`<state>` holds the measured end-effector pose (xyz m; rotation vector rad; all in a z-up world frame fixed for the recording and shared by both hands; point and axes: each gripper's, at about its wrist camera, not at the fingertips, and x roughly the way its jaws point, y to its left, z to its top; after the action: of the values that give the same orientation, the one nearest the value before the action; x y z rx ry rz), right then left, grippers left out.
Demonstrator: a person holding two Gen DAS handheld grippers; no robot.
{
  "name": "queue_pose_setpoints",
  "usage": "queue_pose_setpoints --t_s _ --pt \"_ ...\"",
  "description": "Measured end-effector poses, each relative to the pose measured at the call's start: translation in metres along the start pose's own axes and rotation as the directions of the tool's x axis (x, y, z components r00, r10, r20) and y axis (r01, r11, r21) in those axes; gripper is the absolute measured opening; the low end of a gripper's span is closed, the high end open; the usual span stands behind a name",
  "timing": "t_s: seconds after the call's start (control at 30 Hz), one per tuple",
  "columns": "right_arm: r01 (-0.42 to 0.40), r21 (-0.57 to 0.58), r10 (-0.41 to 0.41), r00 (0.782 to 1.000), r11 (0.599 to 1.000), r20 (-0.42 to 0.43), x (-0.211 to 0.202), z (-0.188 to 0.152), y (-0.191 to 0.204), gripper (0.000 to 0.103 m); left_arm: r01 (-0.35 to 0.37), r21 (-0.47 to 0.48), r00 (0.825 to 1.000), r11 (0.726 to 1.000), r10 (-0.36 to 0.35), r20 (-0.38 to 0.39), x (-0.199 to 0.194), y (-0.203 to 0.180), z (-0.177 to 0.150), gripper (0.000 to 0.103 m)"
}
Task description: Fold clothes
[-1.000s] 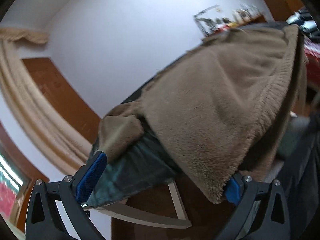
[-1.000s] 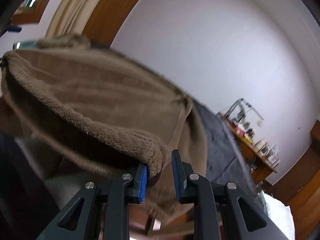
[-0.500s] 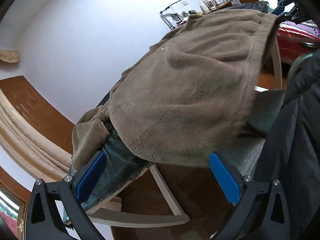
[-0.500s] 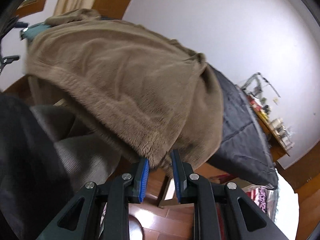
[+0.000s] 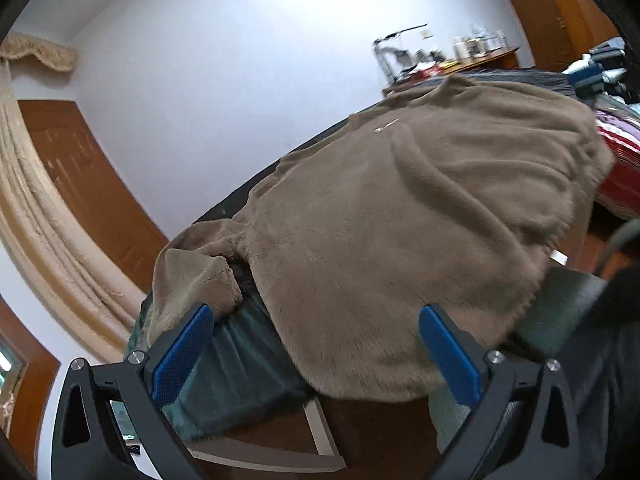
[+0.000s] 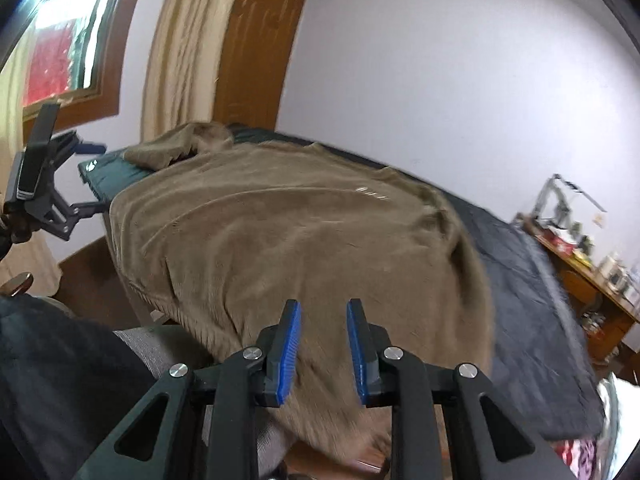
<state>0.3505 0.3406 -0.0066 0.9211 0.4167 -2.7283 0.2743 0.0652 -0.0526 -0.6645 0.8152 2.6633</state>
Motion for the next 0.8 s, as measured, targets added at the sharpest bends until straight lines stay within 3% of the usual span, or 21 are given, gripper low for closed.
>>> queue_pose_setpoints --t_s 0.13,0.2,0.27,0.37,0.67,0.8 --pt "-0.051 0.004 0.051 0.998 0.999 -0.026 0.038 0.026 0.001 0.025 0.023 -0.093 0.999 0.995 -0.027 -0.040 0.019 0.010 0.008 0.103" --pt "-0.051 0.061 0.056 0.994 0.997 -0.090 0.065 0.021 -0.011 0.025 0.026 -0.112 0.998 0.993 -0.031 -0.052 0.026 0.012 0.006 0.103" --pt "-0.035 0.108 0.046 0.994 0.994 -0.099 0.073 0.009 -0.028 0.025 0.021 -0.122 0.997 0.992 -0.029 -0.068 0.034 0.014 0.004 0.103" --pt "-0.009 0.185 0.026 0.996 0.983 -0.088 0.064 -0.006 -0.052 0.025 0.014 -0.137 0.995 0.991 -0.027 -0.100 0.047 0.014 -0.003 0.103" --pt "0.071 0.127 -0.065 0.996 0.989 -0.055 0.052 -0.020 -0.048 0.025 0.031 -0.223 0.988 0.974 -0.063 -0.140 0.055 0.031 -0.014 0.103" --pt "0.051 0.160 -0.044 0.998 0.986 -0.045 0.050 -0.019 -0.054 0.025 0.045 -0.267 0.986 0.963 -0.086 -0.143 0.055 0.039 -0.015 0.103"
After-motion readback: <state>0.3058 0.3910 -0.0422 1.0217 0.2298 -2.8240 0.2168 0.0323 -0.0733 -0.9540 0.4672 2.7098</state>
